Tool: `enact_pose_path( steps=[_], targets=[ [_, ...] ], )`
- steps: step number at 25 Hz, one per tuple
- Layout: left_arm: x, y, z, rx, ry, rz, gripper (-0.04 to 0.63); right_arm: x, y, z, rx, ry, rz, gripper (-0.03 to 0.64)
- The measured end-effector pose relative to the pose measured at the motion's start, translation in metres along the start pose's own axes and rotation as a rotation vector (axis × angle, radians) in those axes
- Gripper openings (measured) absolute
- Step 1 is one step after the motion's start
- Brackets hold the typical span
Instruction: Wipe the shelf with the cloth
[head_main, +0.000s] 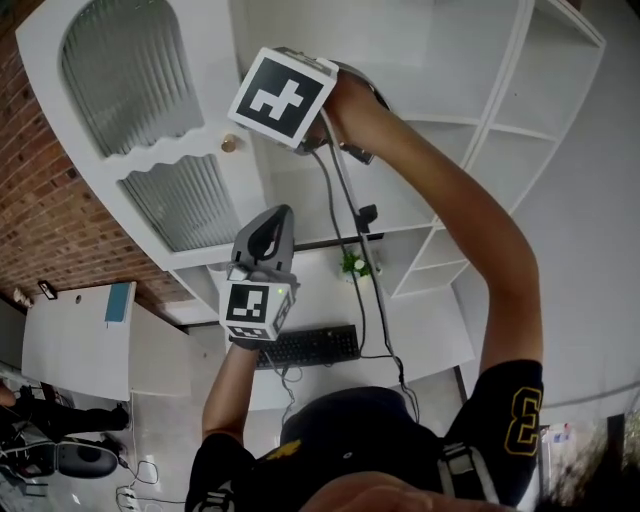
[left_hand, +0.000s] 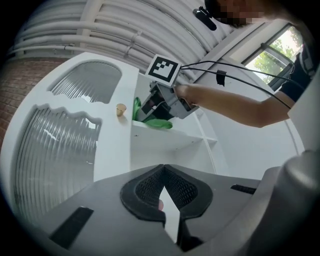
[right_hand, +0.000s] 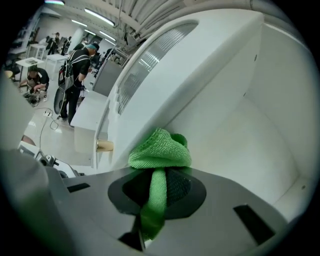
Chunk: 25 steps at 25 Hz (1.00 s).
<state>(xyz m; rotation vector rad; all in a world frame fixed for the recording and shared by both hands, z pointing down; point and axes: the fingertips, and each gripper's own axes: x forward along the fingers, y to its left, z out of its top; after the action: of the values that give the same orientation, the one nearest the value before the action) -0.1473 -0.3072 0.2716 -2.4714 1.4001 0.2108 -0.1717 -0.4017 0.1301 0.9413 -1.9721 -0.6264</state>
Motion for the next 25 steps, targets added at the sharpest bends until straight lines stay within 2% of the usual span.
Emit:
enact_pose_path(
  steps=[5, 12, 19, 25],
  targets=[
    [0.009, -0.014, -0.003, -0.001, 0.002, -0.036, 0.018, 0.0, -0.002, -0.002, 0.046, -0.039, 0.029, 0.041],
    [0.016, -0.016, -0.006, 0.001, 0.008, -0.043, 0.018, -0.002, -0.011, -0.009, 0.039, -0.074, 0.024, 0.041],
    [0.028, -0.031, -0.016, -0.001, 0.023, -0.089, 0.018, -0.004, -0.029, -0.044, 0.096, -0.033, 0.008, 0.041],
    [0.04, -0.043, -0.018, 0.003, 0.025, -0.126, 0.018, -0.011, -0.048, -0.074, 0.128, -0.009, -0.039, 0.041]
  ],
)
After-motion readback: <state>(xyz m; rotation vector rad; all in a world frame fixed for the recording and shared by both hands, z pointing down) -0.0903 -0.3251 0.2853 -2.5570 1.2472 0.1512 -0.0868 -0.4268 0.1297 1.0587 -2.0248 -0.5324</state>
